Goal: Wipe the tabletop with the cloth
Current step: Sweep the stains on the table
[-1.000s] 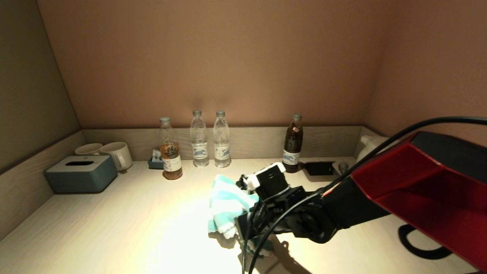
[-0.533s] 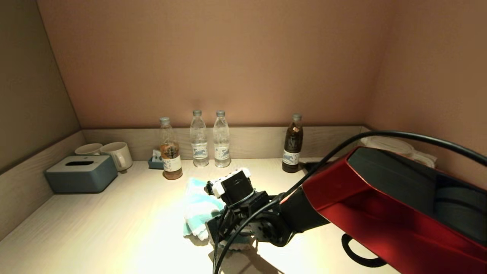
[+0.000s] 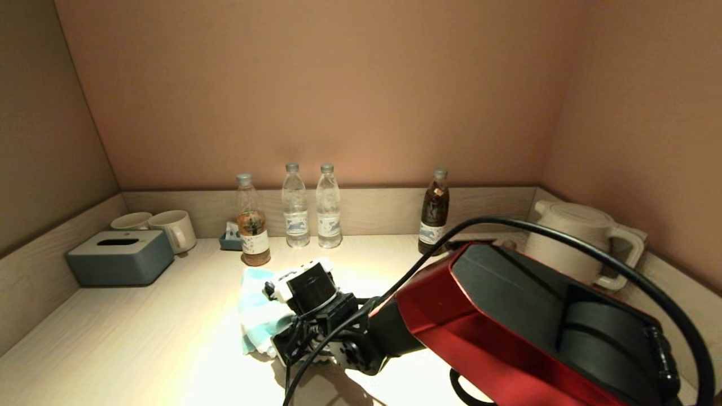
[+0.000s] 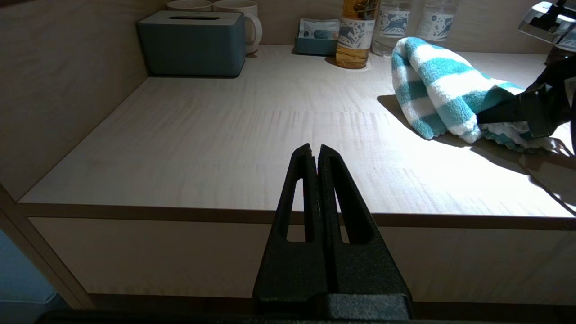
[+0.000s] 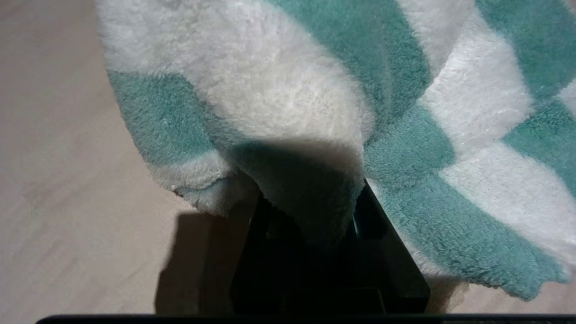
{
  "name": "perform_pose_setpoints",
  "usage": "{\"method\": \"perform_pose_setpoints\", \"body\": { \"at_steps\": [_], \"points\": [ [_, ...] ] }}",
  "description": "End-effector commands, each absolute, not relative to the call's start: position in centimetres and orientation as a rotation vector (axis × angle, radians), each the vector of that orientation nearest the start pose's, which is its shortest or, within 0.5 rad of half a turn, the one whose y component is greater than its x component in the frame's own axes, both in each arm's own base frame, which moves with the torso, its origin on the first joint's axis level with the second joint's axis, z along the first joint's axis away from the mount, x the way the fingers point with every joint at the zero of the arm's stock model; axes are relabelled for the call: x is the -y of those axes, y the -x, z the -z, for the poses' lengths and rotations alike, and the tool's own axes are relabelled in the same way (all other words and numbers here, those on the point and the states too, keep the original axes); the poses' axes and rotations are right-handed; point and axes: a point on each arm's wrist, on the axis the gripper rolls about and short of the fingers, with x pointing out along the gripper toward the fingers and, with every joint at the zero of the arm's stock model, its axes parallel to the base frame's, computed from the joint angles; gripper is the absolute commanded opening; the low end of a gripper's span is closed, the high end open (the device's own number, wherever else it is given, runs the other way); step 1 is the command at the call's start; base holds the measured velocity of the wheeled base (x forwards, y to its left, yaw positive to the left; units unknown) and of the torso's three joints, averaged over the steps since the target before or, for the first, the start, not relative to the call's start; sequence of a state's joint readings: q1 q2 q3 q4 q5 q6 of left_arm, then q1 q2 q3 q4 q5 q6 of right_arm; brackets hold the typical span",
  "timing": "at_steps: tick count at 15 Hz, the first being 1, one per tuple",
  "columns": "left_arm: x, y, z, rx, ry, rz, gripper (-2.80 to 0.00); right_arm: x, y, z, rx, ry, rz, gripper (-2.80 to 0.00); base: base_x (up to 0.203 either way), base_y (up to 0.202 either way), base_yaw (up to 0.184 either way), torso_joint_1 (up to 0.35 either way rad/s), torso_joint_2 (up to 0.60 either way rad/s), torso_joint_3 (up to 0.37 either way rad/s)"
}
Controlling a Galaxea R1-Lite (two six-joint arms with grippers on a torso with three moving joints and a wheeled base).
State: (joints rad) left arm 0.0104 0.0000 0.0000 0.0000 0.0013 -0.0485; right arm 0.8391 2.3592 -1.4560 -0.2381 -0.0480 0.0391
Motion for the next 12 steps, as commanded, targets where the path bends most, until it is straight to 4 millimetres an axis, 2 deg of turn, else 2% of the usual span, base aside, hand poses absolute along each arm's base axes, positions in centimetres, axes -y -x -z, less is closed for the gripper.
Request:
{"method": "perform_pose_setpoints", "body": {
  "at_steps": [1,4,6,7,9,10,11,12],
  "points": [
    [0.0,2.3,-7.6,-0.001,0.049,-0.012,-2.8,-34.3,-32.0,-3.0,-0.673,0.277,-0.721,-2.8,0.0,0.0,0.0,0.0,0.0,0.0],
    [0.0,2.3,-7.6,-0.001,0.049,-0.012,-2.8,-33.6,-32.7,-2.8,-0.682,0.271,-0.697,-2.8,0.0,0.0,0.0,0.0,0.0,0.0],
    [0.0,2.3,-7.6,-0.001,0.049,-0.012,-2.8,-32.0,-33.9,-3.8,-0.683,0.253,-0.645,-2.8,0.0,0.0,0.0,0.0,0.0,0.0],
    [0.0,2.3,-7.6,-0.001,0.049,-0.012,-2.8,-31.9,-33.9,-3.8,-0.685,0.253,-0.642,-2.8,0.0,0.0,0.0,0.0,0.0,0.0],
    [0.0,2.3,-7.6,-0.001,0.049,-0.012,-2.8,-29.3,-35.5,-4.4,-0.693,0.232,-0.582,-2.8,0.0,0.0,0.0,0.0,0.0,0.0],
    [0.0,2.3,-7.6,-0.001,0.049,-0.012,-2.8,-29.1,-35.6,-4.5,-0.696,0.228,-0.576,-2.8,0.0,0.0,0.0,0.0,0.0,0.0],
    [0.0,2.3,-7.6,-0.001,0.049,-0.012,-2.8,-27.5,-36.6,-4.7,-0.701,0.207,-0.535,-2.8,0.0,0.0,0.0,0.0,0.0,0.0],
    [0.0,2.3,-7.6,-0.001,0.049,-0.012,-2.8,-24.7,-38.3,-4.9,-0.708,0.175,-0.465,-2.8,0.0,0.0,0.0,0.0,0.0,0.0]
  ]
}}
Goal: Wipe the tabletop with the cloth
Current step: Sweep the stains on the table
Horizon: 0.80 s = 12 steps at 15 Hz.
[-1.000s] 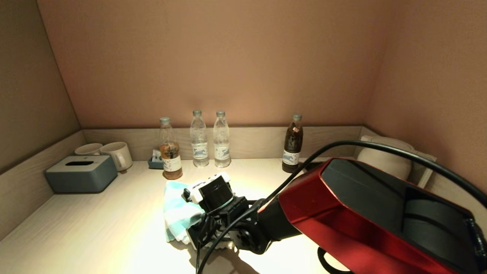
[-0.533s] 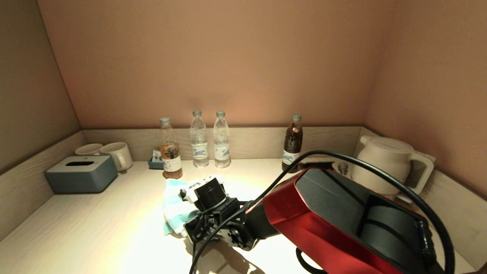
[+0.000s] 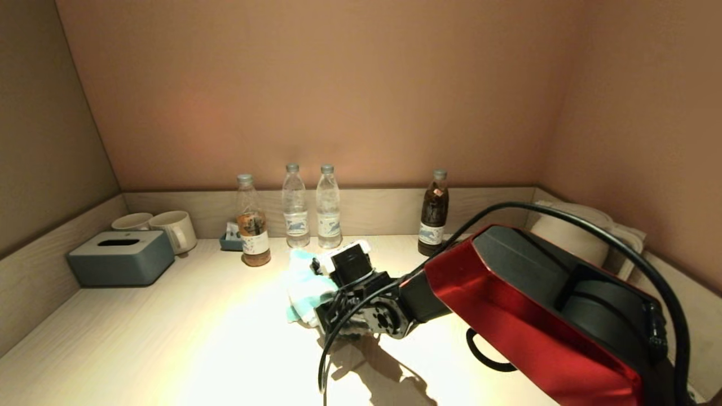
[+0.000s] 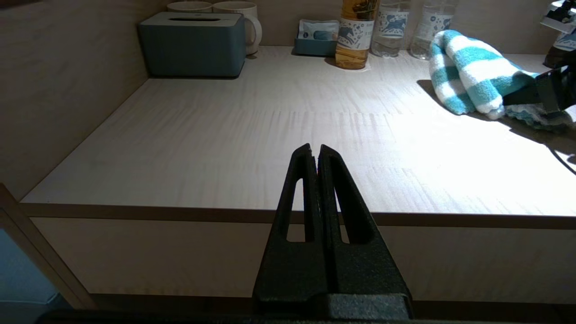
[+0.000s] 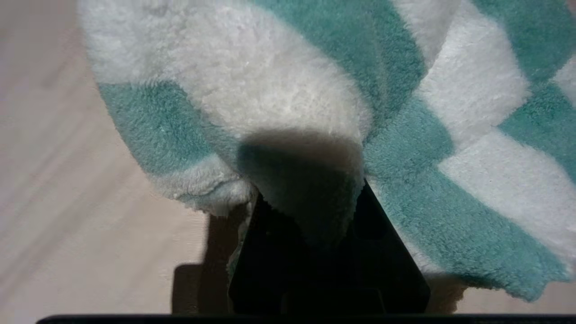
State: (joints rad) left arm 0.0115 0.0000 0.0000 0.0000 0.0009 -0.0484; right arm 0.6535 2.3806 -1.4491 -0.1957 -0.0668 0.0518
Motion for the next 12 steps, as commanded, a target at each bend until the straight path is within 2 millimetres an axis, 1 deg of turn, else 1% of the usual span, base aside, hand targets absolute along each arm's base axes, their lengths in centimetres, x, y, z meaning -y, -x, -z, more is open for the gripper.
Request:
{"method": "perform_pose_setpoints", "body": {
  "at_steps": [1,2,5,6,8,9,10,11,12],
  "points": [
    [0.0,2.3,-7.6,-0.001,0.049,-0.012,-2.8,-22.4,-39.6,-5.0,-0.713,0.149,-0.41,-2.8,0.0,0.0,0.0,0.0,0.0,0.0],
    [0.0,2.3,-7.6,-0.001,0.049,-0.012,-2.8,-20.3,-40.7,-5.1,-0.715,0.126,-0.362,-2.8,0.0,0.0,0.0,0.0,0.0,0.0],
    [0.0,2.3,-7.6,-0.001,0.049,-0.012,-2.8,-16.2,-42.5,-5.1,-0.726,0.091,-0.271,-2.8,0.0,0.0,0.0,0.0,0.0,0.0],
    [0.0,2.3,-7.6,-0.001,0.049,-0.012,-2.8,-15.3,-42.9,-5.0,-0.735,0.084,-0.25,-2.8,0.0,0.0,0.0,0.0,0.0,0.0],
    [0.0,2.3,-7.6,-0.001,0.049,-0.012,-2.8,-15.1,-43.0,-4.9,-0.737,0.084,-0.246,-2.8,0.0,0.0,0.0,0.0,0.0,0.0],
    [0.0,2.3,-7.6,-0.001,0.049,-0.012,-2.8,-13.4,-43.6,-4.8,-0.741,0.072,-0.208,-2.8,0.0,0.0,0.0,0.0,0.0,0.0],
    [0.0,2.3,-7.6,-0.001,0.049,-0.012,-2.8,-10.8,-44.4,-4.7,-0.749,0.055,-0.153,-2.8,0.0,0.0,0.0,0.0,0.0,0.0],
    [0.0,2.3,-7.6,-0.001,0.049,-0.012,-2.8,-8.9,-44.8,-4.7,-0.756,0.044,-0.113,-2.8,0.0,0.0,0.0,0.0,0.0,0.0],
    [0.0,2.3,-7.6,-0.001,0.049,-0.012,-2.8,-7.8,-44.7,-4.8,-0.764,0.038,-0.091,-2.8,0.0,0.0,0.0,0.0,0.0,0.0]
  ]
}}
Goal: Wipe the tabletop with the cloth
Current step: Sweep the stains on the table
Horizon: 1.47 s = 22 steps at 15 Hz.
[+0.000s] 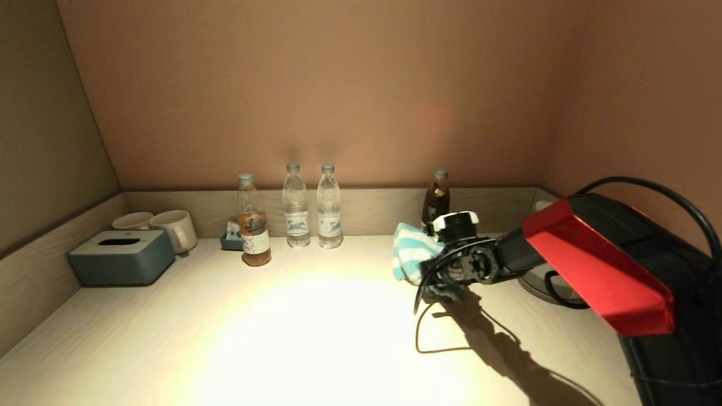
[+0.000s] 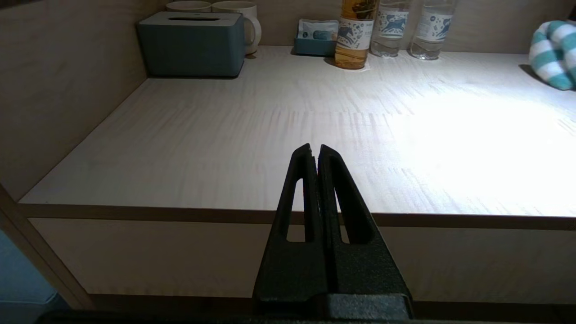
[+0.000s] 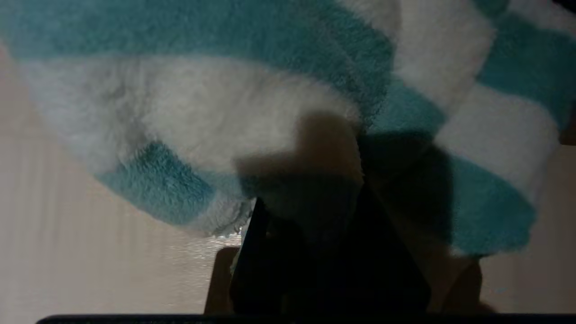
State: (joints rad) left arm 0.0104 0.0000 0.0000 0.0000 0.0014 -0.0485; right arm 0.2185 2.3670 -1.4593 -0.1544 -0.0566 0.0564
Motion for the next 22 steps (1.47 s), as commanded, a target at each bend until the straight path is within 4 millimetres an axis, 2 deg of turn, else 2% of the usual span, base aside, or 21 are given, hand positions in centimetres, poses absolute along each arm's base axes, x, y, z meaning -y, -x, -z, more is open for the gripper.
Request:
{"method": "perform_pose_setpoints", "body": {
  "at_steps": [1,2,6,8,11,13,15,18,21,22],
  "points": [
    [0.0,2.3,-7.6,-0.001,0.049,-0.012,-2.8,-7.5,-44.6,-4.9,-0.768,0.036,-0.084,-2.8,0.0,0.0,0.0,0.0,0.0,0.0],
    [0.0,2.3,-7.6,-0.001,0.049,-0.012,-2.8,-7.2,-44.3,-5.1,-0.771,0.035,-0.079,-2.8,0.0,0.0,0.0,0.0,0.0,0.0],
    [0.0,2.3,-7.6,-0.001,0.049,-0.012,-2.8,-5.8,-40.4,-7.0,-0.803,0.03,-0.063,-2.8,0.0,0.0,0.0,0.0,0.0,0.0],
    [0.0,2.3,-7.6,-0.001,0.049,-0.012,-2.8,-5.8,-39.7,-7.3,-0.807,0.028,-0.069,-2.8,0.0,0.0,0.0,0.0,0.0,0.0],
    [0.0,2.3,-7.6,-0.001,0.049,-0.012,-2.8,-6.3,-35.0,-10.0,-0.803,0.026,-0.121,-2.8,0.0,0.0,0.0,0.0,0.0,0.0],
    [0.0,2.3,-7.6,-0.001,0.049,-0.012,-2.8,-7.6,-31.6,-10.9,-0.815,0.038,-0.183,-2.8,0.0,0.0,0.0,0.0,0.0,0.0],
    [0.0,2.3,-7.6,-0.001,0.049,-0.012,-2.8,-8.4,-30.5,-11.0,-0.823,0.045,-0.216,-2.8,0.0,0.0,0.0,0.0,0.0,0.0],
    [0.0,2.3,-7.6,-0.001,0.049,-0.012,-2.8,-13.0,-26.8,-12.3,-0.797,0.077,-0.373,-2.8,0.0,0.0,0.0,0.0,0.0,0.0],
    [0.0,2.3,-7.6,-0.001,0.049,-0.012,-2.8,-16.5,-26.1,-12.4,-0.794,0.068,-0.453,-2.8,0.0,0.0,0.0,0.0,0.0,0.0],
    [0.0,2.3,-7.6,-0.001,0.049,-0.012,-2.8,-18.6,-26.0,-12.4,-0.79,0.07,-0.497,-2.8,0.0,0.0,0.0,0.0,0.0,0.0]
  ]
}}
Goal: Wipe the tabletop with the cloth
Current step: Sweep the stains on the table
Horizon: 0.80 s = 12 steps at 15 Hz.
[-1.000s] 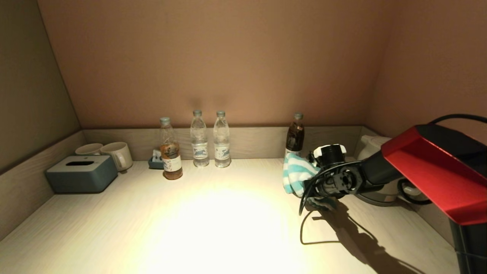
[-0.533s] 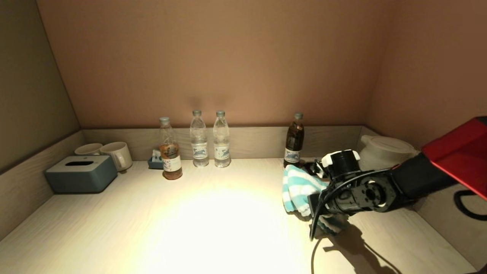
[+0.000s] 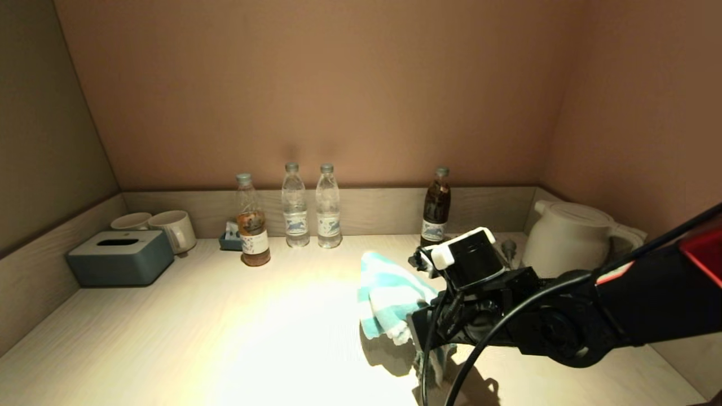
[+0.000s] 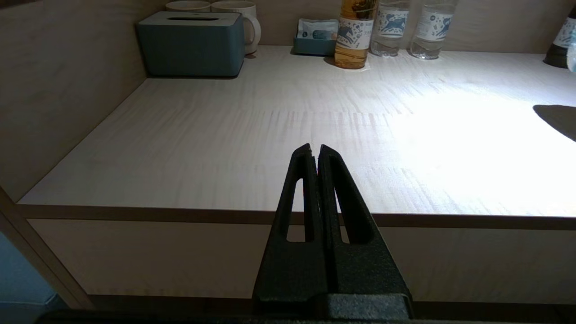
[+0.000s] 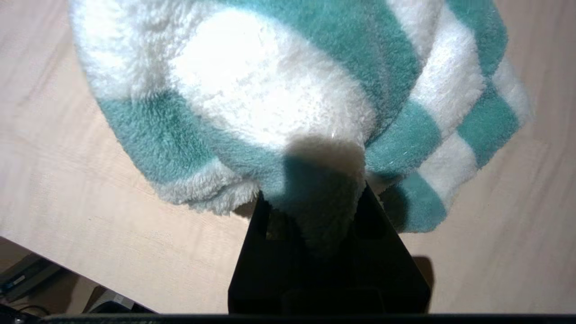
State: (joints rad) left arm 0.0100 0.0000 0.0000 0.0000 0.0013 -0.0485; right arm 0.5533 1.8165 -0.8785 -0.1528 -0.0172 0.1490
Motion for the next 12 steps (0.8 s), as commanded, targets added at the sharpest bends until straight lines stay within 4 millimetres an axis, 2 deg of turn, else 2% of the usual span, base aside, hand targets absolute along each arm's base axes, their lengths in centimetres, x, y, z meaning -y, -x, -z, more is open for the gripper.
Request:
{"method": "perform_pose_setpoints", "body": {
  "at_steps": [1,2,4,8,10,12],
  "points": [
    [0.0,2.3,-7.6,-0.001,0.049,-0.012,-2.8,-19.7,-26.1,-12.3,-0.79,0.062,-0.515,-2.8,0.0,0.0,0.0,0.0,0.0,0.0],
    [0.0,2.3,-7.6,-0.001,0.049,-0.012,-2.8,-20.8,-26.1,-12.2,-0.79,0.063,-0.534,-2.8,0.0,0.0,0.0,0.0,0.0,0.0],
    [0.0,2.3,-7.6,-0.001,0.049,-0.012,-2.8,-25.4,-25.9,-11.5,-0.783,0.085,-0.619,-2.8,0.0,0.0,0.0,0.0,0.0,0.0],
    [0.0,2.3,-7.6,-0.001,0.049,-0.012,-2.8,-30.4,-25.6,-9.9,-0.775,0.127,-0.683,-2.8,0.0,0.0,0.0,0.0,0.0,0.0],
    [0.0,2.3,-7.6,-0.001,0.049,-0.012,-2.8,-31.5,-25.8,-8.6,-0.791,0.145,-0.684,-2.8,0.0,0.0,0.0,0.0,0.0,0.0],
    [0.0,2.3,-7.6,-0.001,0.049,-0.012,-2.8,-31.2,-25.5,-7.9,-0.813,0.158,-0.677,-2.8,0.0,0.0,0.0,0.0,0.0,0.0]
  ]
}}
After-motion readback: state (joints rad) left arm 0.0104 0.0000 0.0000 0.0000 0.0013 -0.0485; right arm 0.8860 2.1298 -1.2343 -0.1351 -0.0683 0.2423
